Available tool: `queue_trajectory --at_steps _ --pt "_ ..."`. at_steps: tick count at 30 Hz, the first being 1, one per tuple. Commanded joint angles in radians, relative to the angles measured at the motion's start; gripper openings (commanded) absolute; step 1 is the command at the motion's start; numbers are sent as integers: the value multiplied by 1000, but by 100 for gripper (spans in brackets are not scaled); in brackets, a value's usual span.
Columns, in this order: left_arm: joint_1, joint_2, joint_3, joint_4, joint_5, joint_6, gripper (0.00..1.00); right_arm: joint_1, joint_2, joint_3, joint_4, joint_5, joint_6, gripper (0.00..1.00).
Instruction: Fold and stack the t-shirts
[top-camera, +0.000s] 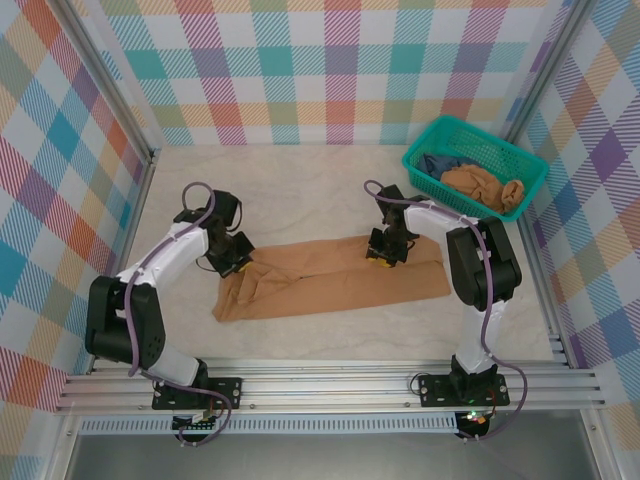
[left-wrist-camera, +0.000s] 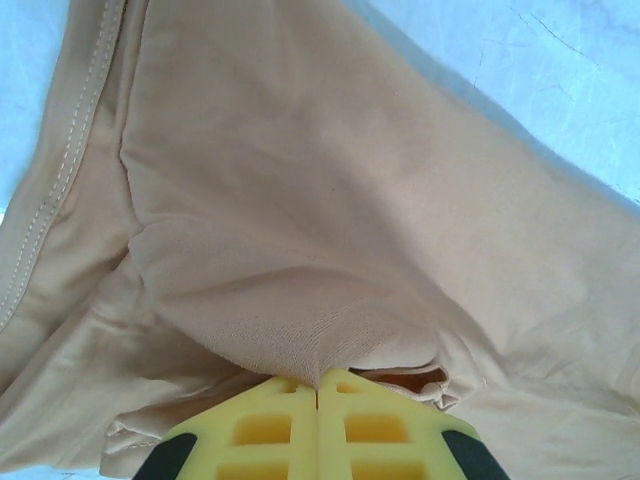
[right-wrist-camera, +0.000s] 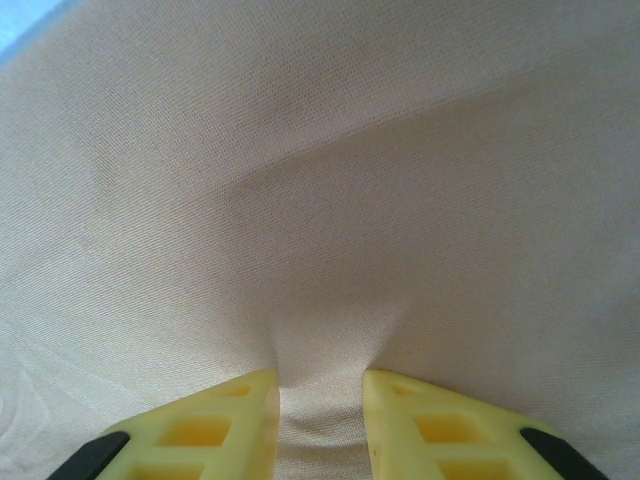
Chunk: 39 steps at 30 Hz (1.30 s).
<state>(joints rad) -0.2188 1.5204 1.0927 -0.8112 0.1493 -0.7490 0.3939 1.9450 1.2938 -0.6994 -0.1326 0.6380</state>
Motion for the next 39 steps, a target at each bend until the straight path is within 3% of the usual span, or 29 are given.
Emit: queue_trajectory --at_steps 1,17,18,21,25,28,32,39 --pt "16 44 45 -65 7 36 0 -1 25 -25 -41 -4 -6 29" --pt "70 178 113 -79 -63 131 0 -1 21 -22 -41 -13 -6 29" --pt "69 186 120 -87 -71 137 4 -1 19 -22 -41 -14 -9 30" --pt "67 178 132 -121 -148 144 37 -1 -17 -25 -38 -5 -19 32" --pt "22 94 157 -164 -258 151 43 1 -108 -34 -44 39 -37 33" --pt "-26 38 132 -109 -174 144 40 5 -198 -71 -14 45 -55 35" --pt "-61 60 66 -23 -42 92 24 16 -286 -120 33 5 -69 36" --pt "-95 157 73 170 65 109 27 23 -334 -145 39 -25 -55 37"
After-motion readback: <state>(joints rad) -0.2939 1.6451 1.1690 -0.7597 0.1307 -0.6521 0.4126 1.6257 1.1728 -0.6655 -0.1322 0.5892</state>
